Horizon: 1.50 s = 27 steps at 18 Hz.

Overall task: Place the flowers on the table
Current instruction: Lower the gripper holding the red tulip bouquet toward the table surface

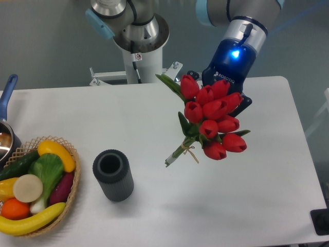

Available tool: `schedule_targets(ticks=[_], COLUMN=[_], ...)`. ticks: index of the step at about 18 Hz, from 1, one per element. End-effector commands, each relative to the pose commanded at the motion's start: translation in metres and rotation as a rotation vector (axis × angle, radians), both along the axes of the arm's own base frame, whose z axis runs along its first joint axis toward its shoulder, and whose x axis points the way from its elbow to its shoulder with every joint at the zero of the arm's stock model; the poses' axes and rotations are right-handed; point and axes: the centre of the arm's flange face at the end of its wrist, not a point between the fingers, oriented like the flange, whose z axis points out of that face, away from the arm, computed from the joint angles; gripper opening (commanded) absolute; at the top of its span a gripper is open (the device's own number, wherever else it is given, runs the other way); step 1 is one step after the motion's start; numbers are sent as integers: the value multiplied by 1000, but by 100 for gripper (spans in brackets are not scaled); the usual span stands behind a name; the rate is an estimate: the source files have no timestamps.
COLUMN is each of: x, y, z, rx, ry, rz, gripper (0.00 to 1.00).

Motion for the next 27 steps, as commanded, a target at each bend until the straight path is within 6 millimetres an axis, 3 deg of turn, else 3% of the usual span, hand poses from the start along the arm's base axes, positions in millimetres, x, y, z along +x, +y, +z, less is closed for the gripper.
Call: schedule_targets(ticks=[7, 14, 17, 20, 27], x=[8, 13, 24, 43, 59], y=[-2, -16, 1, 29, 39], z=[2, -2, -18, -53, -119], rx=[-22, -254, -389, -578, -915], ry=[32, 187, 249, 356, 454], rz=[6, 148, 170, 122, -45], gripper=[39, 39, 39, 39, 38])
